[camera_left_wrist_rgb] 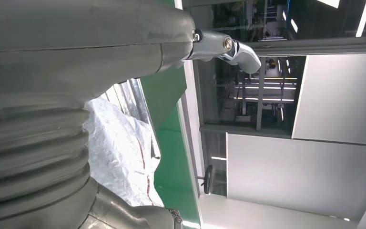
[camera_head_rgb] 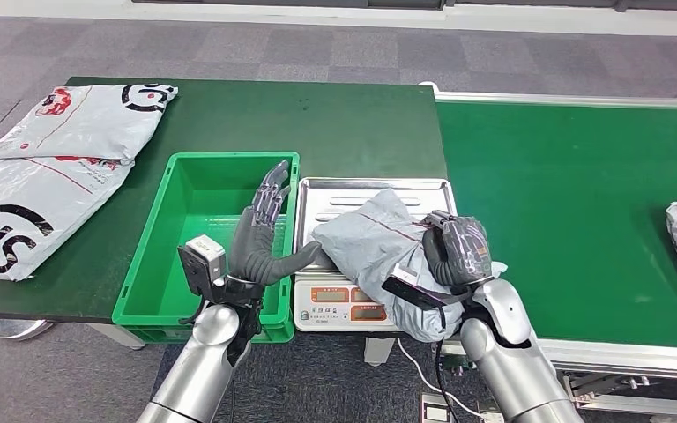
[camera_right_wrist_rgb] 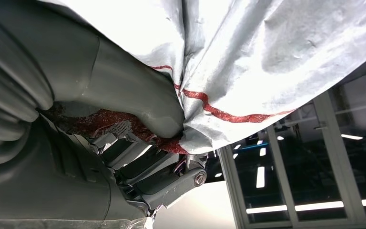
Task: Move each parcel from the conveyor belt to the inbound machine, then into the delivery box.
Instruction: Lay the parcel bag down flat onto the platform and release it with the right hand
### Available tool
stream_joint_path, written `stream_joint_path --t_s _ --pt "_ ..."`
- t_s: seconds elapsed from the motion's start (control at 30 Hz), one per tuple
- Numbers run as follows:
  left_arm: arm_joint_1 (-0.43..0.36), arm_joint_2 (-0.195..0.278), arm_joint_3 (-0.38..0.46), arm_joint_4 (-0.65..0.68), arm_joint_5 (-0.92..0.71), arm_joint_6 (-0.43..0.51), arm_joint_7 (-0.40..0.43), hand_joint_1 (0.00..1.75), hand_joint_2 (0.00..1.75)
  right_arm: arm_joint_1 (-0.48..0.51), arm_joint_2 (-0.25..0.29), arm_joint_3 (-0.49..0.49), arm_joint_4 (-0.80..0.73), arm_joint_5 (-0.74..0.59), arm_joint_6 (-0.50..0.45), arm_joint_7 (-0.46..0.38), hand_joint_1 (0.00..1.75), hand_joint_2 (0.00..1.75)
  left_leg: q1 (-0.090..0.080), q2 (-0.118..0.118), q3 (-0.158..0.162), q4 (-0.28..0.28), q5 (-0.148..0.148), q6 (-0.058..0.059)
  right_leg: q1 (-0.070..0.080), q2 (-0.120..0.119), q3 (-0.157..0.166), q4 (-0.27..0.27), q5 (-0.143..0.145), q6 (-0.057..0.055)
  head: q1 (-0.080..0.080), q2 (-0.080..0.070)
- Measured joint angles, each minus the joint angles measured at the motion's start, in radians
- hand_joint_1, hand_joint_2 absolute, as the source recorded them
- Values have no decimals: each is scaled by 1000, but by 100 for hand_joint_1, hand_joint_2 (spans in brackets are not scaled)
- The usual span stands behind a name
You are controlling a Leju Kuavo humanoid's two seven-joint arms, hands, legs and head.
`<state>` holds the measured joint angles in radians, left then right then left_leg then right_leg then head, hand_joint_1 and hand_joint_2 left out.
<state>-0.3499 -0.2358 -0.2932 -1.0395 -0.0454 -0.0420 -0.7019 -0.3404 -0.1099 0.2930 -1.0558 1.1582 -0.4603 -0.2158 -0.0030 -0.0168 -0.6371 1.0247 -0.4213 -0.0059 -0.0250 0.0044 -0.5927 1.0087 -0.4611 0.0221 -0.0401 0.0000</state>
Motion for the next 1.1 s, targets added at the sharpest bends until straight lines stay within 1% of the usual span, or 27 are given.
stream_joint_path --t_s 0.17,0.3,0.33,0.43,0.47,0.53,0.67,0.77,0.83,0.97,1.1 --pt "0 0 0 0 0 0 0 0 175 -2 -1 0 7 0 -2 4 175 175 0 0 0 0 0 0 0 0 0 0 0 0 0 0" --pt "1 0 0 0 0 0 0 0 175 -3 -3 0 10 -1 -21 29 175 175 0 0 0 0 0 0 0 0 0 0 0 0 0 0" --pt "1 0 0 1 0 0 0 0 175 -3 -4 0 10 -1 -25 31 164 175 0 0 0 0 0 0 0 0 0 0 0 0 0 0" --pt "1 0 -2 3 0 0 0 0 175 0 -5 0 10 -7 -37 24 33 175 0 0 0 0 0 0 0 0 0 0 0 0 0 0" --pt "1 0 -2 3 0 0 0 0 175 2 -5 0 10 -15 -40 14 0 175 0 0 0 0 0 0 0 0 0 0 0 0 0 0" --pt "1 0 -5 4 0 0 0 0 175 7 -5 -1 8 -63 -39 -29 0 175 0 0 0 0 0 0 0 0 0 0 0 0 0 0" --pt "2 0 -10 5 0 -1 0 0 175 22 -5 -4 -11 -226 -10 -156 0 175 0 0 0 0 0 0 0 0 0 0 0 0 0 0" --pt "2 0 -12 5 1 -1 0 0 175 28 -5 -13 -27 -307 14 -210 0 175 0 0 0 0 0 0 0 0 0 0 0 0 0 0" --pt "2 0 -13 5 2 0 0 0 175 31 -5 -24 -38 -382 49 -249 0 175 0 0 0 0 0 0 0 0 0 0 0 0 0 0" --pt "2 0 -15 5 8 7 0 0 175 34 -5 -55 -57 -592 163 -338 0 175 0 0 0 0 0 0 0 0 0 0 0 0 0 0" --pt "2 0 -16 5 8 9 0 0 175 32 -5 -78 -67 -678 211 -375 0 175 0 0 0 0 0 0 0 0 0 0 0 0 0 0"
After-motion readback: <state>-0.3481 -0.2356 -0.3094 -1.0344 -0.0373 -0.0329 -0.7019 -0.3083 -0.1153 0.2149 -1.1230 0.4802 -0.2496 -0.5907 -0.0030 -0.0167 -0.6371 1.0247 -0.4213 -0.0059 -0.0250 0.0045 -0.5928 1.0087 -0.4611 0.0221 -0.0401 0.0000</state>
